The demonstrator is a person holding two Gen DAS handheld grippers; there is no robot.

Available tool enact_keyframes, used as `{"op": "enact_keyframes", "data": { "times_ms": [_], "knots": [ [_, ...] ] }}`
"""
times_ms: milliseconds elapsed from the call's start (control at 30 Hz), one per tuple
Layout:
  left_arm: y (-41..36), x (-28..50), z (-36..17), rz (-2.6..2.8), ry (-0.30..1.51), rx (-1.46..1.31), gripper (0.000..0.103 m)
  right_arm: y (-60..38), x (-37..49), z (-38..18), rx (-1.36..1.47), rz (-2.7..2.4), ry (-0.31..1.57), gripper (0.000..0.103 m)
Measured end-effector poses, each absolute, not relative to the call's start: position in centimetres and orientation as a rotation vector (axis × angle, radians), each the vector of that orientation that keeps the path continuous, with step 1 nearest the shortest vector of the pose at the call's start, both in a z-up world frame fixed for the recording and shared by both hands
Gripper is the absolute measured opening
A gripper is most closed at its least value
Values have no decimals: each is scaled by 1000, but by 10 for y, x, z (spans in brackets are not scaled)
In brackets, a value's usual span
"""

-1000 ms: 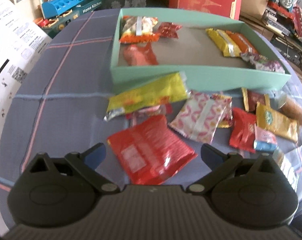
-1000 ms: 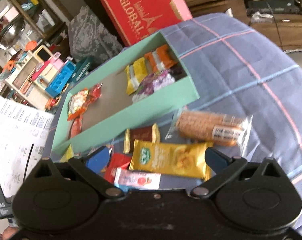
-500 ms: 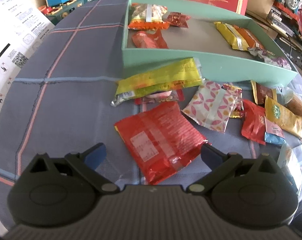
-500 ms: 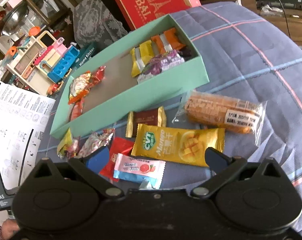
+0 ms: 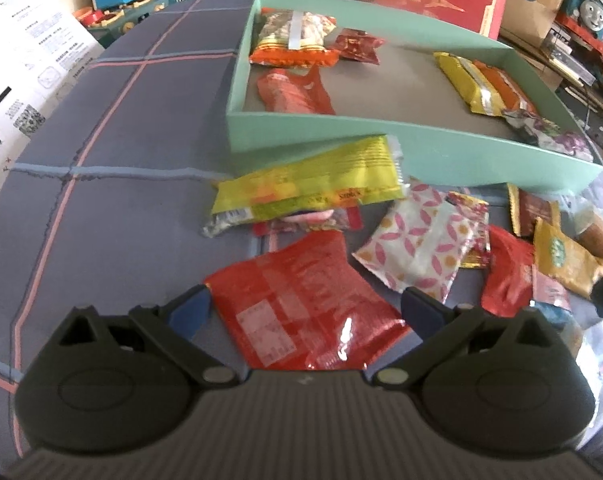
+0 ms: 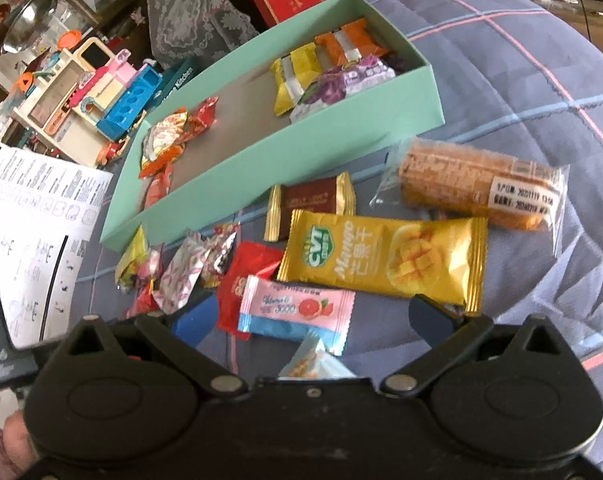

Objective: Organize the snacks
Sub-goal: 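Grasp the red foil bag with the left gripper while the right grasps the blue cracker packet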

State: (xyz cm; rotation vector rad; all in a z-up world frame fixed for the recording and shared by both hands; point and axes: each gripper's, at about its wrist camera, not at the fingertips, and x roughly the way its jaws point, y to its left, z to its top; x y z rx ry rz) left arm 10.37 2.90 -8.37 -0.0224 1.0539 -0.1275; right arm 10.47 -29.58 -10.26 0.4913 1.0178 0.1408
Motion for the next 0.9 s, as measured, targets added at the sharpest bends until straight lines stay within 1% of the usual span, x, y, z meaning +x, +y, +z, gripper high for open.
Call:
{"op": "enact_keyframes", "data": {
  "times_ms": [100,167,267,333,433,467,533,567,600,800,900],
  "knots": [
    [27,102,-85,-128,1039,24,103,-289,97,-103,447,165,1031,92],
    [27,99,-86,-130,1031,46,103,-284,91,-104,405,176,1041,91],
    [30,95,-86,-127,1025,59,103,-276,82,-106,330,182,1058,81],
    [37,92,-85,-119,1025,47,103,-272,76,-106,289,180,1066,79],
    [48,87,-84,-91,1027,17,103,-263,69,-106,209,162,1058,74],
    [52,86,-84,-81,1027,6,103,-259,68,-106,180,154,1050,71],
    [59,85,-83,-63,1031,-16,103,-256,65,-105,166,150,1034,57],
    [61,85,-83,-56,1034,-26,103,-255,64,-104,157,146,1029,52],
    [64,84,-82,-51,1037,-35,103,-254,64,-103,141,140,1026,50],
    [65,89,-79,-48,1049,-39,103,-266,62,-104,210,134,1024,49],
    [56,97,-85,-47,1044,20,103,-274,59,-104,247,120,1025,52]
  ]
}}
